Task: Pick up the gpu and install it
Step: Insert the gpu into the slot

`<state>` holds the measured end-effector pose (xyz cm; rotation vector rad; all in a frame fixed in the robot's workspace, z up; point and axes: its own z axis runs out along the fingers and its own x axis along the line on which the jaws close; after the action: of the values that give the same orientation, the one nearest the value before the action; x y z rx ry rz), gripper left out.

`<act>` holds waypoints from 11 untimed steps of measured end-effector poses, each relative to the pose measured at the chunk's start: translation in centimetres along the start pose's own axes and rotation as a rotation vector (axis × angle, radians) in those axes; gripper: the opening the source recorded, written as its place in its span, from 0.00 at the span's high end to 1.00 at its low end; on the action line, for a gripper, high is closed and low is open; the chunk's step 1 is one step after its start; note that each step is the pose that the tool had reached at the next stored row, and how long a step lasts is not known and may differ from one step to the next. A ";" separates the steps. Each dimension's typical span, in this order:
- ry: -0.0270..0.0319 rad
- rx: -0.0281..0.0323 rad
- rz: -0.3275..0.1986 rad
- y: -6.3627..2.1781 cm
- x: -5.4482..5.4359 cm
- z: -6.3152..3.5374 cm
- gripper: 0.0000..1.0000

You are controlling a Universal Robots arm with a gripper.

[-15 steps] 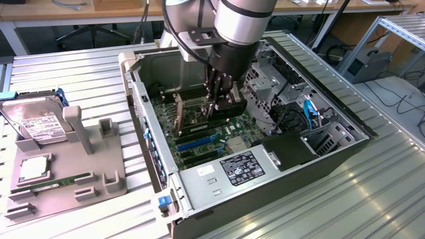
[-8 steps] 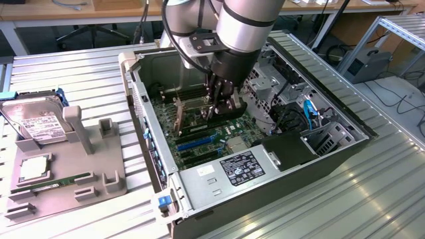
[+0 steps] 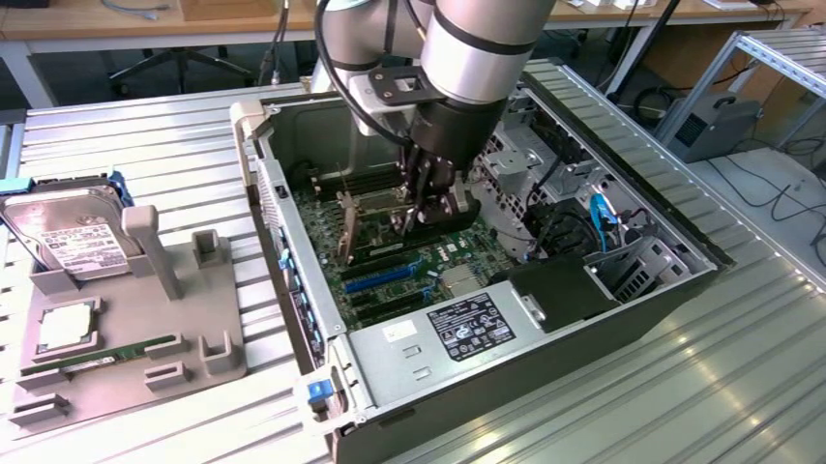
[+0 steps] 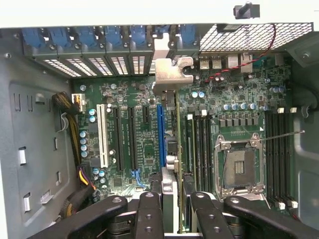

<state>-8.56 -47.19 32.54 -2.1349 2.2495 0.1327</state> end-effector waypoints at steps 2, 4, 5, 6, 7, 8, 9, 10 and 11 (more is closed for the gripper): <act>0.0001 0.0000 0.000 0.00 0.0 0.01 0.73; 0.0000 0.0000 0.000 0.00 0.1 0.02 0.73; 0.0000 0.0000 0.000 0.00 0.1 0.02 0.73; 0.0000 0.0000 0.000 0.01 0.1 0.03 0.73; 0.0000 0.0000 0.000 0.01 0.1 0.03 0.73; 0.0000 0.0000 0.000 0.01 0.2 0.04 0.73; 0.0000 0.0000 0.000 0.01 0.2 0.04 0.73; 0.0000 0.0000 0.000 0.01 0.2 0.04 0.73; 0.0000 0.0000 0.000 0.01 0.2 0.05 0.73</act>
<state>-8.58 -47.39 32.48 -2.1350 2.2495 0.1327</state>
